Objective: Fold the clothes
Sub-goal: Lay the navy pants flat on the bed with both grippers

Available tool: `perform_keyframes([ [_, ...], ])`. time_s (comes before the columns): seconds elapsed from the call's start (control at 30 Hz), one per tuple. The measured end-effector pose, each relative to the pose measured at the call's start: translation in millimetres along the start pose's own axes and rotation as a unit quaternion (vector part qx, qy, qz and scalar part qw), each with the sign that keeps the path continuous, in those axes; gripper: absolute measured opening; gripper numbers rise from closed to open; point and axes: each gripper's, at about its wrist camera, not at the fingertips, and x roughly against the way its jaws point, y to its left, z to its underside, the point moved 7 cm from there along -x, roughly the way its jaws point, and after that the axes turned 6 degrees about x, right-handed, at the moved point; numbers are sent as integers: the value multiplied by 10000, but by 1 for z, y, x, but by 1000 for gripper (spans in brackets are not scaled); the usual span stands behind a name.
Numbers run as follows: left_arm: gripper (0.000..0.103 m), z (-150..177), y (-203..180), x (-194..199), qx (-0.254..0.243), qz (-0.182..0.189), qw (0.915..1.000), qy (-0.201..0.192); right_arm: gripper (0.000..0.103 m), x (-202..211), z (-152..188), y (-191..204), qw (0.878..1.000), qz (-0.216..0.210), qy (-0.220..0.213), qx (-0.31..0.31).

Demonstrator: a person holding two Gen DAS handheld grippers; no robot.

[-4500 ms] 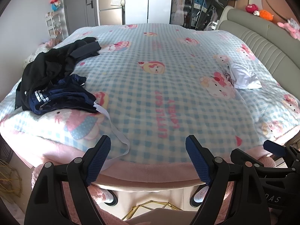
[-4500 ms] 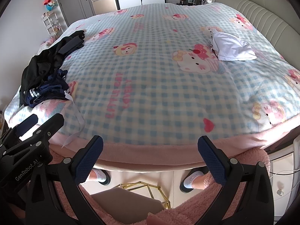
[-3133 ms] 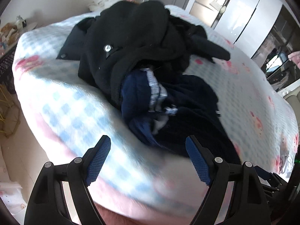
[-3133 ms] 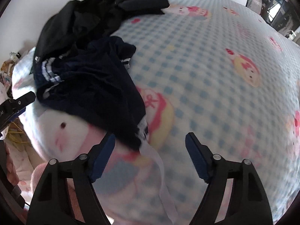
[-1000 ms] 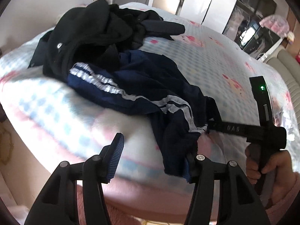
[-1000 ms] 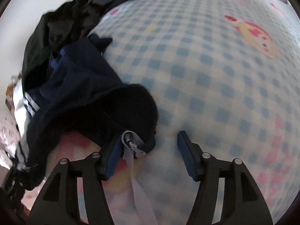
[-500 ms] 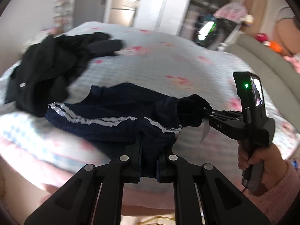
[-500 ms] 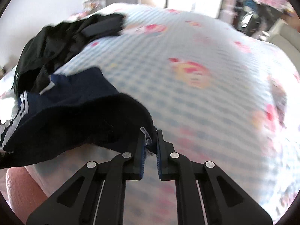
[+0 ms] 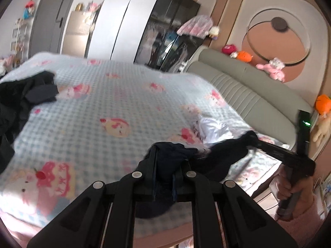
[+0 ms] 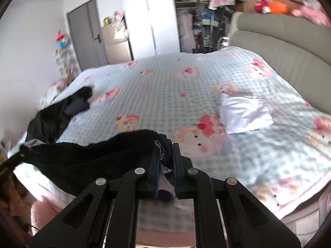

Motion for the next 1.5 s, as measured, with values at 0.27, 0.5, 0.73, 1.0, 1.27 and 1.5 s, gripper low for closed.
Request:
perform_keyframes([
  [0.27,10,-61,-7,-72,-116,-410,9983,393,9,-53,-21,-33,9994,244,249,86],
  [0.5,10,-149,-54,20,-649,-282,9935,-892,10,28,-147,-26,9889,175,-1475,42],
  [0.73,10,-39,-4,-26,-124,-627,9977,208,10,-3,-61,-4,9964,-52,-844,5],
  [1.0,10,150,75,-103,714,-1254,9672,2092,10,-117,141,6,9907,-157,1283,-417],
  [1.27,63,140,74,-76,101,-1772,9674,1804,14,-125,162,-2,9864,-357,1509,-540],
  [1.5,63,121,32,-54,-790,-1199,9808,1321,14,-128,152,4,9869,-419,1489,-452],
])
